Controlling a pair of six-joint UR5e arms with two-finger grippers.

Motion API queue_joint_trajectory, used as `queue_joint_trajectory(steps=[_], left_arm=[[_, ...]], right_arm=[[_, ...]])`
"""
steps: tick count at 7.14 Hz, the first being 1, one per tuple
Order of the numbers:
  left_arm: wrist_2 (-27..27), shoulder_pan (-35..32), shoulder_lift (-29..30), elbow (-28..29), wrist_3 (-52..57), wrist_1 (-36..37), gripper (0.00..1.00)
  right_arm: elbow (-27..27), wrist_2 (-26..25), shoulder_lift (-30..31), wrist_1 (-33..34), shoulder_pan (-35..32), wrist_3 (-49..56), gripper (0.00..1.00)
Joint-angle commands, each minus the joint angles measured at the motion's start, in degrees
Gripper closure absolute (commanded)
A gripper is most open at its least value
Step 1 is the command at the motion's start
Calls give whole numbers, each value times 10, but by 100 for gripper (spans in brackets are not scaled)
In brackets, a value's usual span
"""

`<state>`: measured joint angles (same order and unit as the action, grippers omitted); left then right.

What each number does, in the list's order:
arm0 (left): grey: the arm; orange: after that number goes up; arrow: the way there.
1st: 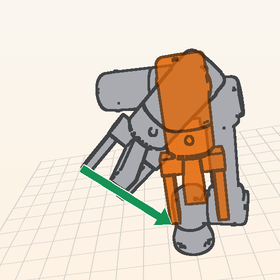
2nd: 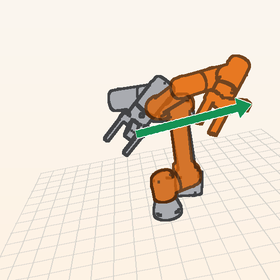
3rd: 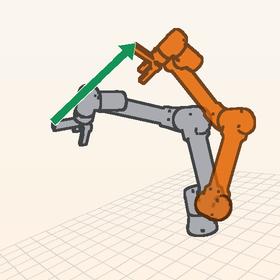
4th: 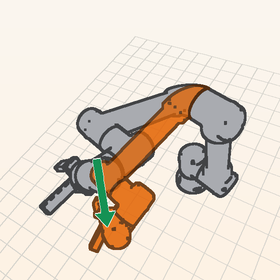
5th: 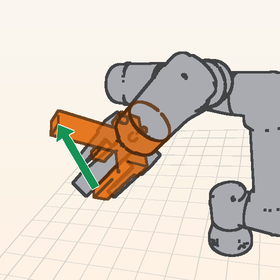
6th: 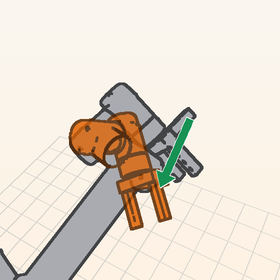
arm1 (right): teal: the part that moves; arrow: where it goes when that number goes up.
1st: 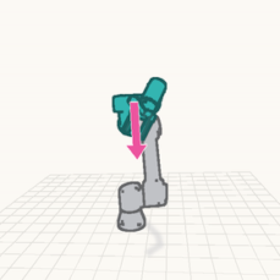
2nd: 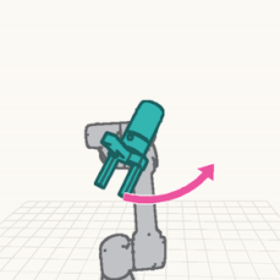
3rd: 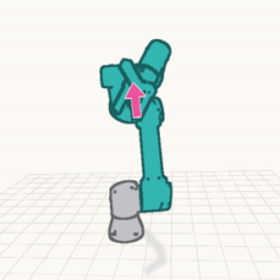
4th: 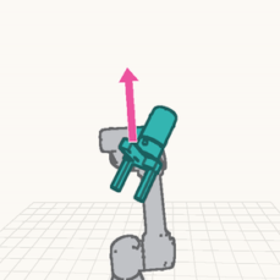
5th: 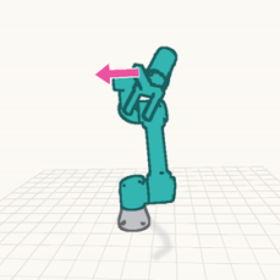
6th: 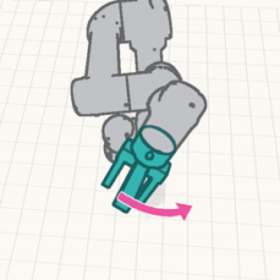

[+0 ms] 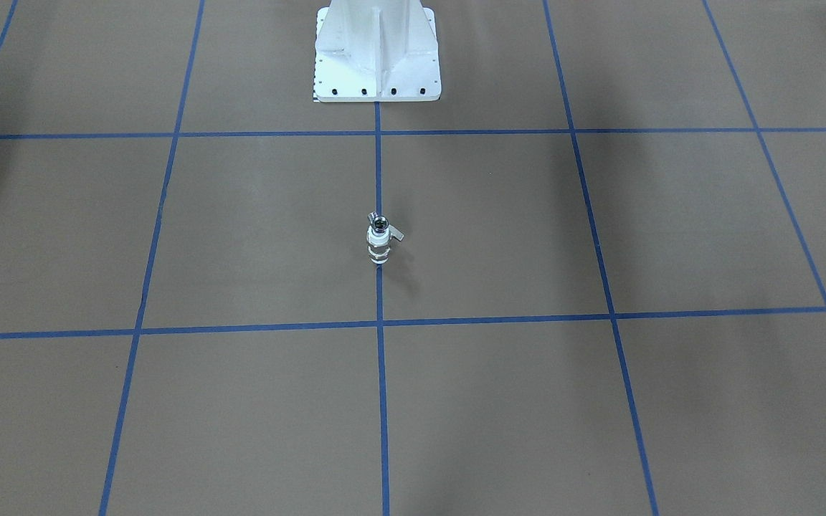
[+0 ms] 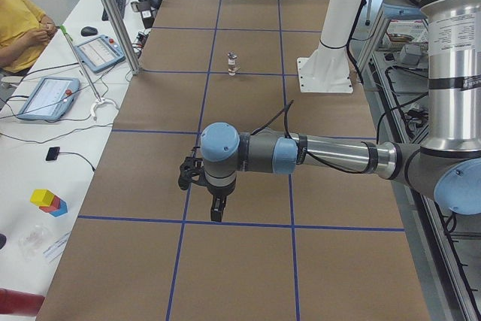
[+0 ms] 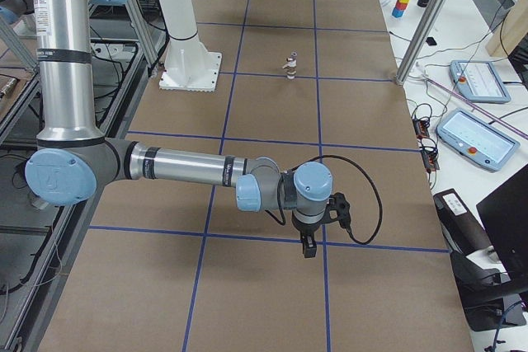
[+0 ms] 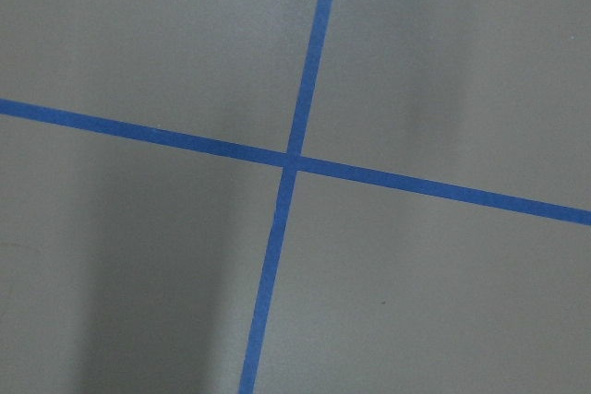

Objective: Assemble PPR valve and pipe with both arms

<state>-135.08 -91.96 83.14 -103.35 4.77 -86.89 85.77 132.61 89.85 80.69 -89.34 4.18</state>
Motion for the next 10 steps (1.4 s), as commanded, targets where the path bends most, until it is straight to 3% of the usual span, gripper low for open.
queue_joint_trajectory(steps=[1,2,7,10], left_arm=[[-1,-1,-7,1,-6,-1,0],[-3,-1,-11,0,-6,-5,0],[-1,-1,-11,12,-7,-5,0],[-1,-2,-43,10,-6,-6,0]], right_arm=[[38,4,-4,64,-27,2,1],[65,3,1,93,-28,2,1],[68,-1,0,92,-27,2,1],[72,3,4,88,-27,0,1]])
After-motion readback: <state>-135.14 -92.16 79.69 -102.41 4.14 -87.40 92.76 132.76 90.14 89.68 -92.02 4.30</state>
